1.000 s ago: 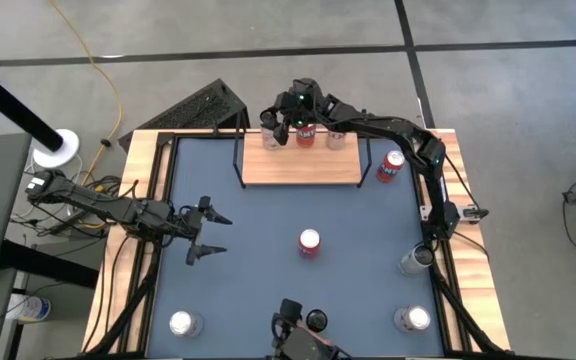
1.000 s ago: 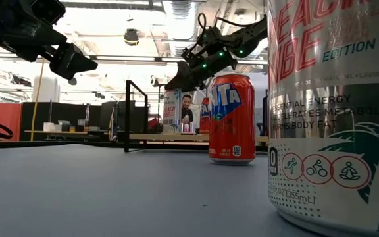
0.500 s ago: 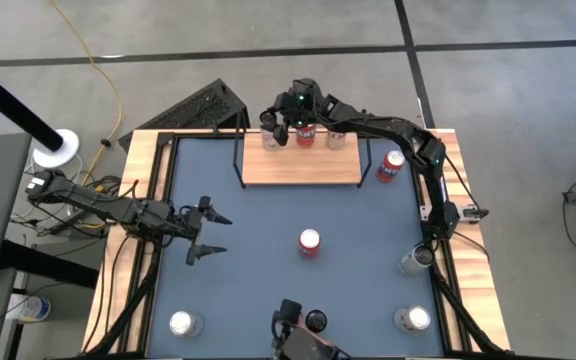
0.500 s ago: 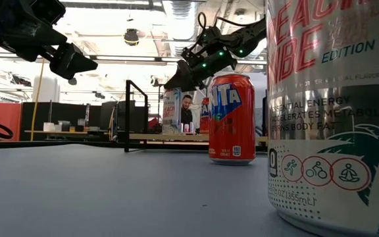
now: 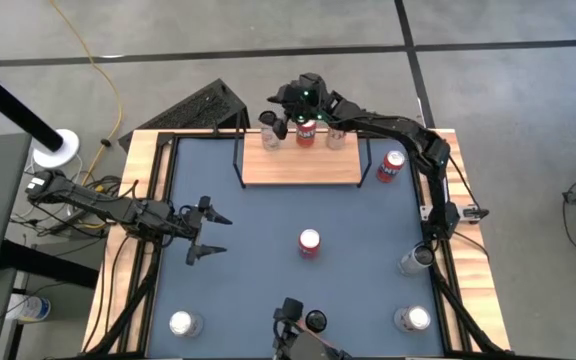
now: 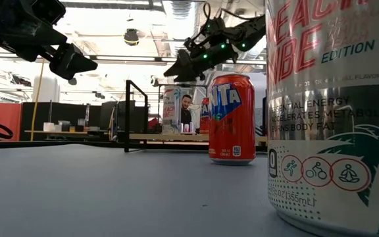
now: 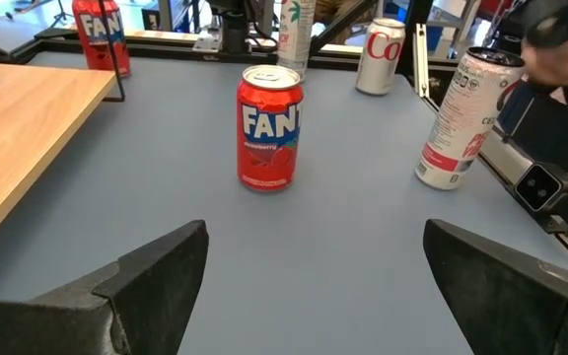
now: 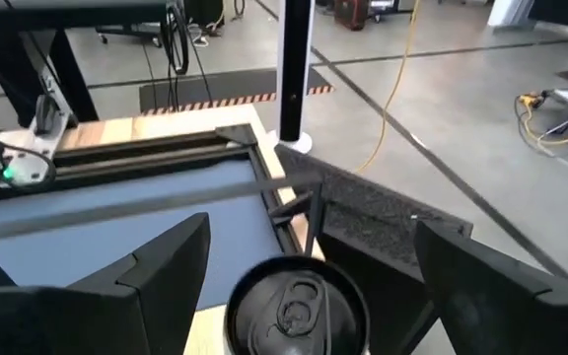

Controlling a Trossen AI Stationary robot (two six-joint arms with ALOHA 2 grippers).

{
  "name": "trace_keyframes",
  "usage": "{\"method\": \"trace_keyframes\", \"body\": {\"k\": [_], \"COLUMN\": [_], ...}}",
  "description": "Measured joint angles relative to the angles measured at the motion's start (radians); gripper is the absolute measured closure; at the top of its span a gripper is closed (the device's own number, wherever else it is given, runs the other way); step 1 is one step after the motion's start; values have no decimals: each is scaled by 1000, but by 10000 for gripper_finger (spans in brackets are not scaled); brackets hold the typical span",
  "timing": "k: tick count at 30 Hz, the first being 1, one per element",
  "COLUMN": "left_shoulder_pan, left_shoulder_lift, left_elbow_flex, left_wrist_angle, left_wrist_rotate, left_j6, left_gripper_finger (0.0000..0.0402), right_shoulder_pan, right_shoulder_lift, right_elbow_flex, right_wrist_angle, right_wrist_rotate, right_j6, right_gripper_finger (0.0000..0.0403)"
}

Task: Place canned beverage on shelf
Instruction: Put the bottom orange soda can on the shelf aligned with the other orange soda can

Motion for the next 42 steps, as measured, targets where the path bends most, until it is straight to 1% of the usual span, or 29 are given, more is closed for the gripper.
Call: {"method": "trace_keyframes", "body": {"k": [3,6,10,13,15,19,21,23,26,28,30,32,34,36,39,41,42], "left_shoulder_pan": [0,0,0,0,0,0,0,0,0,0,0,0,0,0,0,0,0], "left_shoulder_lift": [0,0,0,0,0,0,0,0,0,0,0,0,0,0,0,0,0], "left_elbow_flex": [0,0,0,0,0,0,0,0,0,0,0,0,0,0,0,0,0], "left_wrist_angle": [0,0,0,-5,-14,-33,-32,-32,-32,-32,-32,-35,-36,-36,-35,-35,-34], "left_wrist_rotate": [0,0,0,1,2,3,11,24,41,53,55,55,55,55,55,55,55], "left_j6": [0,-1,-12,-27,-34,-37,-37,-37,-38,-38,-38,-38,-38,-38,-46,-53,-54], "left_gripper_finger": [38,38,38,38,38,38,38,38,38,38,38,38,38,38,38,38,38], "right_shoulder_pan": [4,21,75,133,179,279,325,365,426,467,509,555,601,646,717,758,778], "right_shoulder_lift": [-36,-81,-145,-192,-225,-281,-301,-316,-338,-347,-354,-355,-352,-343,-340,-343,-346], "right_elbow_flex": [0,0,0,0,0,0,0,0,0,0,0,0,0,0,-1,-7,-13], "right_wrist_angle": [1,-2,-11,-63,-128,-278,-341,-378,-454,-550,-686,-805,-896,-941,-1005,-1061,-1093], "right_wrist_rotate": [-3,-36,-126,-186,-196,-196,-196,-195,-195,-195,-190,-134,-37,68,313,442,482], "right_j6": [0,1,1,-9,-36,-151,-163,-142,-45,-4,0,37,117,198,319,384,416], "right_gripper_finger": [58,58,59,64,68,72,72,72,72,72,72,72,72,72,72,72,72]}}
